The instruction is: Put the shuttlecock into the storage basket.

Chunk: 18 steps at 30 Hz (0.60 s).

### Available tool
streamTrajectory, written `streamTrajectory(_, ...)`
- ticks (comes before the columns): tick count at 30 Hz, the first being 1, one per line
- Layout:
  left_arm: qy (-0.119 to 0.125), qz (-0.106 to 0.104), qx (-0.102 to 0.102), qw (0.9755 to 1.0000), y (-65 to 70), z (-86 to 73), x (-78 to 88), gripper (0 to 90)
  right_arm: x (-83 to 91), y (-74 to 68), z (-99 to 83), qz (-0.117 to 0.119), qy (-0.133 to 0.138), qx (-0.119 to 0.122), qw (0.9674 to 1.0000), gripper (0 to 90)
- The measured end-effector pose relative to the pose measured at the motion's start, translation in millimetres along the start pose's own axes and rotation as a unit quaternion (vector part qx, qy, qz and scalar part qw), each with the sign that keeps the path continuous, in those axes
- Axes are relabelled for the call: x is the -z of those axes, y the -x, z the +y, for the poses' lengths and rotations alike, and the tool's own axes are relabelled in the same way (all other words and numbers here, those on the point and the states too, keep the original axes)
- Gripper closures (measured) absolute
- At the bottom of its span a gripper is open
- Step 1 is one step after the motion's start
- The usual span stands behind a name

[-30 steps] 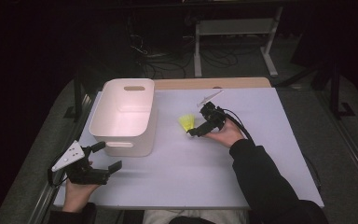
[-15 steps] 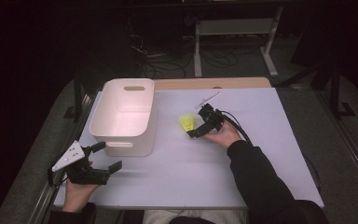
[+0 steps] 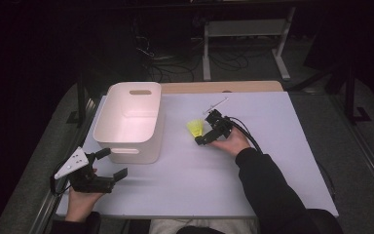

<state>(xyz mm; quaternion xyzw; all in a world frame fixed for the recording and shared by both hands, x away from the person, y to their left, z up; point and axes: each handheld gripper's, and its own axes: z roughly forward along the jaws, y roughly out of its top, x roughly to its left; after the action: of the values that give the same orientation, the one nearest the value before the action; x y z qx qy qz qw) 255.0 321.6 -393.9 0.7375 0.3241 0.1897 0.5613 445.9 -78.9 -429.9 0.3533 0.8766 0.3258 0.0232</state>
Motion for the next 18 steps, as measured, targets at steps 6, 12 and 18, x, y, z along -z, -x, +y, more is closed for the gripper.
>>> streamTrajectory(6, 0.000, 0.000, 0.000, 1.0000, 0.0, 0.0, 0.1, 0.0, -2.4, -2.1, 0.2, 0.003, 0.000, -0.003, 1.0000, 4.6)
streamTrajectory(12, 0.000, 0.000, 0.000, 1.0000, 0.0, 0.0, 0.0, 0.0, -3.4, -6.9, 1.8, -0.008, 0.003, -0.004, 1.0000, 12.7)
streamTrajectory(18, 0.000, 0.000, 0.000, 1.0000, 0.0, 0.0, 0.1, 0.0, -4.7, -10.7, 4.1, -0.015, 0.001, -0.011, 0.9998, 16.0)
